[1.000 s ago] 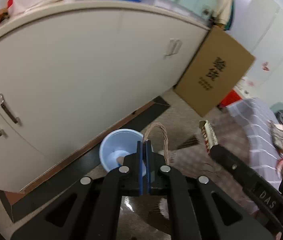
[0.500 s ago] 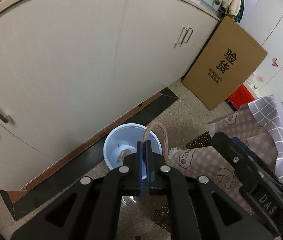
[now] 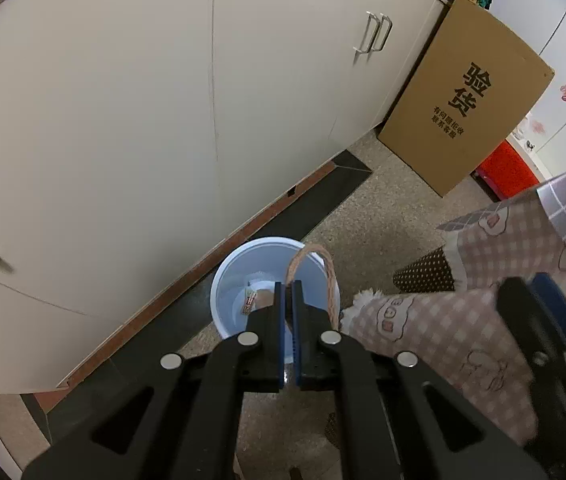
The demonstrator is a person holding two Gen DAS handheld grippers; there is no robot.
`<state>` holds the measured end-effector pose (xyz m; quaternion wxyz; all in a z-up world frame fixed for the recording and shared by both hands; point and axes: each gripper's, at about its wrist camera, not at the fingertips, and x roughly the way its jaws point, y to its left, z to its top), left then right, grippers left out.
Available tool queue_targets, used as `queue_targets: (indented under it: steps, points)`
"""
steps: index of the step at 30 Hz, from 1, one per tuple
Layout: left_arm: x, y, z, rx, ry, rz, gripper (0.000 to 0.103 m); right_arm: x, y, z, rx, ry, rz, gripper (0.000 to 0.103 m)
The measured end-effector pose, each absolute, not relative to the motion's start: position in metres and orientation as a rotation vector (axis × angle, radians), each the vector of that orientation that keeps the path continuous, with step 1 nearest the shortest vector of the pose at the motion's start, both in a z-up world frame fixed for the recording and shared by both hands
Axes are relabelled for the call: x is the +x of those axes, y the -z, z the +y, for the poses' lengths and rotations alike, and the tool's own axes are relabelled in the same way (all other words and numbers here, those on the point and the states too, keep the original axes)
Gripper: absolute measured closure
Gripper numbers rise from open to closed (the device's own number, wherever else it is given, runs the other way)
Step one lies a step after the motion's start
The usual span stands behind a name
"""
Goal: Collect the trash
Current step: 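Carry the wrapper and twine to the wastebasket and open both tools over it, then grasp the plastic bag with orange contents with the right tool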
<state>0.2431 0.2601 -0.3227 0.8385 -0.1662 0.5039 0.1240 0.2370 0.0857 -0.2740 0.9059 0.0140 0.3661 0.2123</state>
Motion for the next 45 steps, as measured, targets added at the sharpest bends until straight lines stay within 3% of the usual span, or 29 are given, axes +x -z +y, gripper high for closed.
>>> queue_targets:
  steps: [4, 5, 6, 7, 28, 35, 45]
  points:
    - [0.246, 0.311, 0.266, -0.398, -0.277, 1.047, 0.095, 0.234, 0.259, 0.076, 0.07, -0.423, 0.694, 0.034]
    - [0.245, 0.309, 0.267, -0.412, -0.275, 1.049, 0.075, 0.234, 0.257, 0.075, 0.079, -0.423, 0.688, 0.034]
    - [0.244, 0.307, 0.268, -0.426, -0.279, 1.049, 0.039, 0.233, 0.253, 0.072, 0.089, -0.421, 0.676, 0.034]
    - [0.241, 0.305, 0.268, -0.428, -0.288, 1.043, 0.031, 0.232, 0.251, 0.07, 0.095, -0.417, 0.666, 0.034]
    - [0.153, 0.185, 0.228, -0.378, -0.287, 0.817, 0.031, 0.164, 0.186, 0.03, 0.237, -0.459, 0.623, 0.032]
    - [0.15, 0.159, 0.143, -0.276, -0.105, 0.789, 0.031, 0.141, 0.167, -0.049, 0.287, -0.309, 0.584, 0.032]
    - [0.168, 0.161, 0.001, -0.129, 0.152, 0.813, 0.031, 0.11, 0.173, -0.201, 0.371, -0.008, 0.56, 0.029]
